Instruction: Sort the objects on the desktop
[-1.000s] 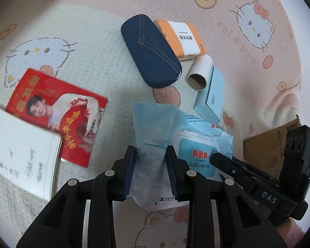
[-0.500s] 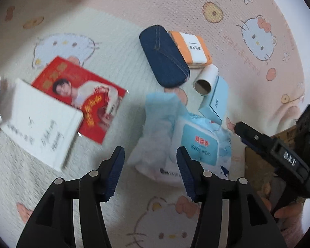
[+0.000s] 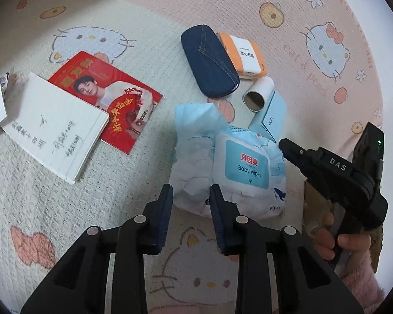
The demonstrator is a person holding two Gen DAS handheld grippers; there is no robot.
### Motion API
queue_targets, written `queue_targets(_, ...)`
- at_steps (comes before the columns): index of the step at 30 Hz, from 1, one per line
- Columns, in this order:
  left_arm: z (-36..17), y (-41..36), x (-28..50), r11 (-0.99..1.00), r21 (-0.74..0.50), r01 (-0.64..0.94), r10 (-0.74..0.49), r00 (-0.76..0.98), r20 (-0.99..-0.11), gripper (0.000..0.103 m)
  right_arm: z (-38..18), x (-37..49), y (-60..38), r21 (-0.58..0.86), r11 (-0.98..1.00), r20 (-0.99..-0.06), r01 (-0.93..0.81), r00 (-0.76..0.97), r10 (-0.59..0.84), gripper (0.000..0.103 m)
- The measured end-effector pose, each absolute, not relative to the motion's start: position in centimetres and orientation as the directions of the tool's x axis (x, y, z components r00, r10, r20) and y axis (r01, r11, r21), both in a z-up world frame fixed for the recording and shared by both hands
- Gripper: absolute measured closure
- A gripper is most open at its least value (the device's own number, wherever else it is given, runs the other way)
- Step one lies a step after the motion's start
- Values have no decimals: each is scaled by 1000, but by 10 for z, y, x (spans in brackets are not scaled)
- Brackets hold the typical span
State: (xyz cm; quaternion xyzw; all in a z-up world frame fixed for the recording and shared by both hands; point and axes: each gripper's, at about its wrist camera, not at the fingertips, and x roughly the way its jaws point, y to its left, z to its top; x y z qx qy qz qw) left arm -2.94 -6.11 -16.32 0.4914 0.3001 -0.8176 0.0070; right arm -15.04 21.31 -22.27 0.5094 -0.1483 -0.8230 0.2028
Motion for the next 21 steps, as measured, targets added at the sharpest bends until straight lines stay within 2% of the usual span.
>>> queue_targets(4, -170, -60, -39, -836, -464, 291, 279, -502, -819, 72, -223, -150, 209, 430, -880, -790, 200, -389, -475, 91)
queue_targets(13, -166, -53, -89, -946, -294, 133, 189, -512, -838, 72, -230, -126, 203, 327, -909, -861, 258, -315, -399, 91)
queue_targets(20, -163, -53, -120, -951, -292, 105, 203, -502, -841, 72, -229, -115, 205, 320, -905, -874, 281, -281, -397, 91)
queue_targets(21, -161, -56, -121, -945, -305, 118, 210, -495, -843, 69, -228, -114, 204, 315, -905, -876, 286, -279, -393, 91)
